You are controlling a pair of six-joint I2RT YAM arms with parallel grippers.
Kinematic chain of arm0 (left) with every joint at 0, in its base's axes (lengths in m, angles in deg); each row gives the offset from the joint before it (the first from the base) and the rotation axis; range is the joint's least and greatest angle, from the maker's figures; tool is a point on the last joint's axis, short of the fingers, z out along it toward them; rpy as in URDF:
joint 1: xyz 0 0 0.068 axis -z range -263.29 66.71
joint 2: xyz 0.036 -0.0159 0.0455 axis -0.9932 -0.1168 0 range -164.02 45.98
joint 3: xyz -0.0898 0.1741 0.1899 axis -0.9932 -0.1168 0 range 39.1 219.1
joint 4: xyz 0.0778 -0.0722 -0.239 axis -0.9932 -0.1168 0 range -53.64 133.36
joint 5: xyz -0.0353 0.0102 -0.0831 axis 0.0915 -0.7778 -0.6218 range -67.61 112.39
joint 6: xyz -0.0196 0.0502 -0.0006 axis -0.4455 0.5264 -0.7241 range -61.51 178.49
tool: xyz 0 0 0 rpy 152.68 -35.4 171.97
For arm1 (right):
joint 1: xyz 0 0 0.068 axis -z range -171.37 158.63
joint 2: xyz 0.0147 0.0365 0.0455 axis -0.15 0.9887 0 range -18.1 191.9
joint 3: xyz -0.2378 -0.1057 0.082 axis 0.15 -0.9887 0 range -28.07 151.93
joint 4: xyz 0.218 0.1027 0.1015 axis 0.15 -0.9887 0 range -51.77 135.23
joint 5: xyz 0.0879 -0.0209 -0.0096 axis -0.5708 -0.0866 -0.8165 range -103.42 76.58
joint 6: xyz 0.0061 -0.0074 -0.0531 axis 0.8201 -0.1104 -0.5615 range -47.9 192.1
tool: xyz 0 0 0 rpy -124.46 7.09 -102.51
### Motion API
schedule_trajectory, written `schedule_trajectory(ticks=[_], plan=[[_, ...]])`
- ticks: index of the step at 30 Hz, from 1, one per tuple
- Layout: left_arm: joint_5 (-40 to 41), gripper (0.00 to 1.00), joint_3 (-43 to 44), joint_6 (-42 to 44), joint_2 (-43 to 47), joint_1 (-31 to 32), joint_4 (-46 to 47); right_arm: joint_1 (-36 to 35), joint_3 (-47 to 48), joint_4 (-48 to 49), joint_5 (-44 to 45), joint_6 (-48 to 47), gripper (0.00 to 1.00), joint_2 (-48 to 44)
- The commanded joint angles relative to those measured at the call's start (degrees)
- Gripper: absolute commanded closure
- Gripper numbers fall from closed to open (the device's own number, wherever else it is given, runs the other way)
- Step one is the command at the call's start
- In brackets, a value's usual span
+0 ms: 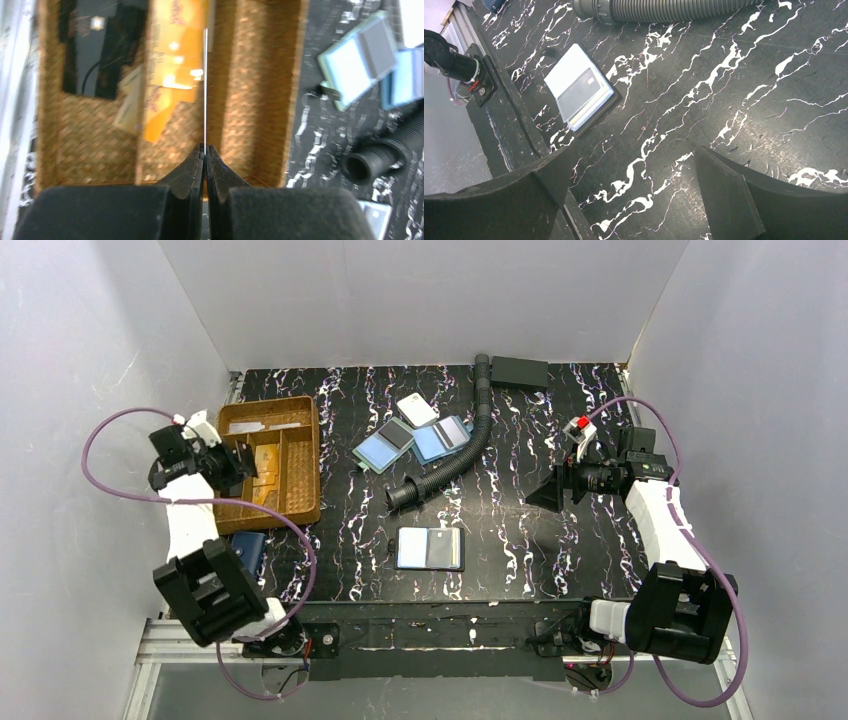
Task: Take the credit cards out of the card holder
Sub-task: Place the credit card in the storage box.
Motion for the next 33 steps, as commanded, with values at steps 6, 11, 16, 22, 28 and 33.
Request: schedule_trajectory(ticks=[6, 11, 16, 22, 28, 33], plan=[[6.97, 1.0, 4.83, 7.53, -5.92, -3.55, -4.25, 0.17, -1.02, 1.79, -1.73, 0.75, 0.02, -1.67], [13.04, 1.0, 7.97, 10.85, -9.9, -3.55, -7.47, 0.15, -1.04, 1.8, -2.24, 0.9, 0.02, -1.74], [14.81, 1.0, 8.64, 12.09, -12.35, -3.55, -7.45, 0.12, -1.29, 1.89, -2.66, 1.07, 0.02, -1.83], [15.02, 1.0, 10.74, 13.42, -15.56, -3.55, -8.01, 0.17, -1.28, 1.89, -3.43, 1.16, 0.02, -1.65], [14.03, 1.0, 12.13, 13.79, -18.98, -3.55, -8.2, 0.13, -1.41, 1.91, -3.52, 1.25, 0.02, -1.5], [12.67, 1.0, 13.88, 13.53, -21.8, -3.55, -8.8, 0.18, -1.47, 1.97, -3.78, 1.25, 0.02, -1.25]])
